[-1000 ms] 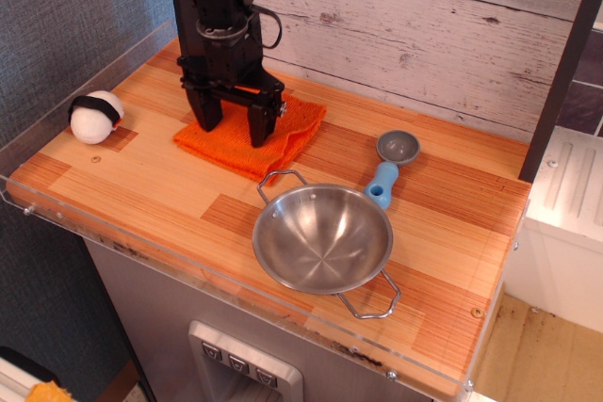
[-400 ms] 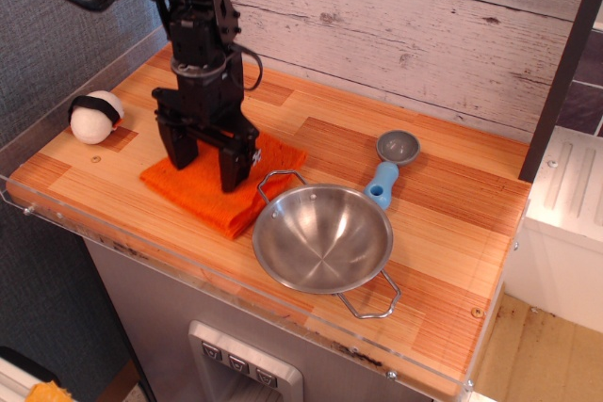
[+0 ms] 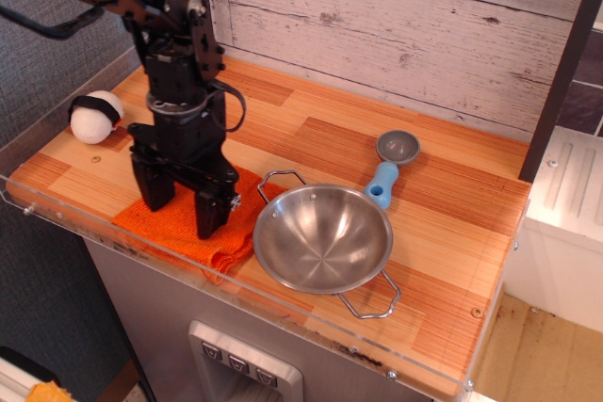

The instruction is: Move the red cloth to the left side of the metal pot.

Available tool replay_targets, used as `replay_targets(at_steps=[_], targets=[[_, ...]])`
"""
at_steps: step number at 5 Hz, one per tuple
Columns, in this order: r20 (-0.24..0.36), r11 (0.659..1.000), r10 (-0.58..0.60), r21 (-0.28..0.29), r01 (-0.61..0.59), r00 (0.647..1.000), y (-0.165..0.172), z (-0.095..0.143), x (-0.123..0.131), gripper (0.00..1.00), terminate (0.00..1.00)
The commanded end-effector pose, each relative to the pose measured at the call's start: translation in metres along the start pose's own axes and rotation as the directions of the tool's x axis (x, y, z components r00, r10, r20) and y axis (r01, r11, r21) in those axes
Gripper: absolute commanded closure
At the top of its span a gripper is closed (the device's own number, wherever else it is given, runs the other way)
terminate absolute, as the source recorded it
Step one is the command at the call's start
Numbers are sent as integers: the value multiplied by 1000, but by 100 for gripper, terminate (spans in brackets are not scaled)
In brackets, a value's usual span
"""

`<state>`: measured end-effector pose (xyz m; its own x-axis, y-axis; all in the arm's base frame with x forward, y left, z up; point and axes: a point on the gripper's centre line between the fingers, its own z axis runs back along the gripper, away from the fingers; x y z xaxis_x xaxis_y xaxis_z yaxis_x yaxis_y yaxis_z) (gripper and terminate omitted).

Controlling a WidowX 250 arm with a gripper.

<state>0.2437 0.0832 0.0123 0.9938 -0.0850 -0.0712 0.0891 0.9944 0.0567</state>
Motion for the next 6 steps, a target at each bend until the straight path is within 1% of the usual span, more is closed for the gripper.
replay_targets(at_steps=[1,2,3,4,5,6], targets=[[32,984,179,17,-179,983,21,21,-16,0,0],[105,982,190,-15,-190,976,27,39,3,0,0],[194,992,122,-17,-121,973,18,72,25,0,0],[258,998,50,19,-56,965,4,104,34,0,0],[267,997,61,23,-70,962,-1,114,36,0,0],[260,996,76,15,-83,963,1,113,34,0,0]])
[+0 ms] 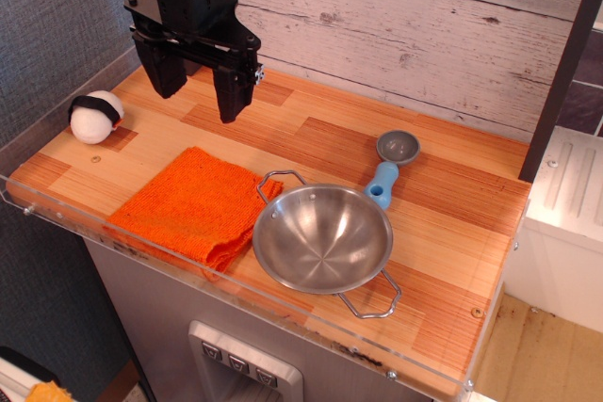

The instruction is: Move the red cloth to the left side of the metal pot.

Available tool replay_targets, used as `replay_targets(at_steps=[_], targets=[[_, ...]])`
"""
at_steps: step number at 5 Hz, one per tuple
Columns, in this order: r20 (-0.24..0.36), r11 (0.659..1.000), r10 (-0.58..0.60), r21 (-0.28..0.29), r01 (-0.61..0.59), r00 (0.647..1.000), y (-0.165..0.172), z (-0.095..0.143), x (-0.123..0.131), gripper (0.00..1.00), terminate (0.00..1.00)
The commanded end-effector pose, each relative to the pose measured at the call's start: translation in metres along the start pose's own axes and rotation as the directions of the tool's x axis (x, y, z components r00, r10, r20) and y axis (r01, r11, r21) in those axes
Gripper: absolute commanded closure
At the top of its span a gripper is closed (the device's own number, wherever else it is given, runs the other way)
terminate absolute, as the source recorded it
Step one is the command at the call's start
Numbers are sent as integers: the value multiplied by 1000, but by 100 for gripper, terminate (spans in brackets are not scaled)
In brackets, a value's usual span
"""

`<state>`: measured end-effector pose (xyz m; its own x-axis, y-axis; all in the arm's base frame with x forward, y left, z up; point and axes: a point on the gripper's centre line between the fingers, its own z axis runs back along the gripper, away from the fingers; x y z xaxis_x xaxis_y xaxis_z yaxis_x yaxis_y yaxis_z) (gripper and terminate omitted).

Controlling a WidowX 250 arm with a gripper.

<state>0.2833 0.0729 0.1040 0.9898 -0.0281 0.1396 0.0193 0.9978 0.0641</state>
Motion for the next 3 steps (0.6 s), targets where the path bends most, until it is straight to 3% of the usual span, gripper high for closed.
replay_targets(at_steps=[1,2,3], targets=[[27,999,34,-8,-34,999,4,15,2,0,0],[27,999,34,-8,-34,999,4,15,2,0,0],[27,999,34,-8,-34,999,4,15,2,0,100]])
